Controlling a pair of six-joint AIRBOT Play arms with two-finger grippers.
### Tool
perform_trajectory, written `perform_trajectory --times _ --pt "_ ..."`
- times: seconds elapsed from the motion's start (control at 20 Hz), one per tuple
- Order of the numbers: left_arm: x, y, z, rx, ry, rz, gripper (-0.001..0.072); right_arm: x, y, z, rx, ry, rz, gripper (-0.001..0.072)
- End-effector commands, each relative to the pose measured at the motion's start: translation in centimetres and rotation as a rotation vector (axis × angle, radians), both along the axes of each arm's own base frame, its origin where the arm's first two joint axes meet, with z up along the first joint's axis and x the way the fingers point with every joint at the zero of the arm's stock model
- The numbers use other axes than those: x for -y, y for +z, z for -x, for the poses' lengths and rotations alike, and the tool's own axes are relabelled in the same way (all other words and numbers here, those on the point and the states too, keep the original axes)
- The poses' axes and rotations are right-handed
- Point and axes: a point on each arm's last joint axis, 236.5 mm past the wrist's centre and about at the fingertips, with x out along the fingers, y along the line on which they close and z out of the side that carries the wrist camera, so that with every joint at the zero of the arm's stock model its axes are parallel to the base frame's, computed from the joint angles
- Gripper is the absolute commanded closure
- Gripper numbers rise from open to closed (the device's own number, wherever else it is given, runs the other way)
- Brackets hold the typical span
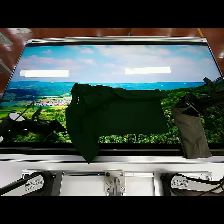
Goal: Fold the shirts.
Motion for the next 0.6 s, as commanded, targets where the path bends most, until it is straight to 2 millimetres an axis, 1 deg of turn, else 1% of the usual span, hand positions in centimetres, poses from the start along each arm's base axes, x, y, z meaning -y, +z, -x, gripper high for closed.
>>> perform_trajectory --times 0.0,0.2,0.25,0.3,0.35,0.45,0.5,0.55 --pt "2.1 -1.7 -0.6 0.020 0.012 0.015 0.0103 -0.2 -0.1 0.9 -0.029 0.011 -0.010 0.0093" --pt "2.8 -2.2 -2.3 0.070 0.037 -0.005 0.0120 0.3 -0.4 1.2 -0.041 0.017 0.015 0.0092" --pt "3.2 -2.4 -2.3 0.071 0.034 -0.004 0.0177 0.5 -0.5 1.3 -0.045 0.017 0.025 0.0092" --pt "3.5 -2.5 -2.2 0.065 0.023 -0.002 0.0416 1.0 -0.8 1.5 -0.056 0.019 0.047 0.0092" --pt "3.7 -2.6 -2.0 0.062 0.014 -0.002 0.0575 1.3 -1.2 2.0 -0.075 0.024 0.064 0.0092" --pt "3.7 -2.5 -2.0 0.063 0.015 -0.001 0.0601 1.6 -2.6 3.5 -0.131 0.035 0.084 0.0092" --pt "3.7 -2.5 -2.0 0.061 0.014 0.001 0.0612 1.3 -3.6 4.2 -0.151 0.037 0.071 0.0092" --pt "3.8 -2.5 -1.9 0.058 0.011 0.003 0.0663 0.9 -4.6 4.7 -0.163 0.032 0.061 0.0092"
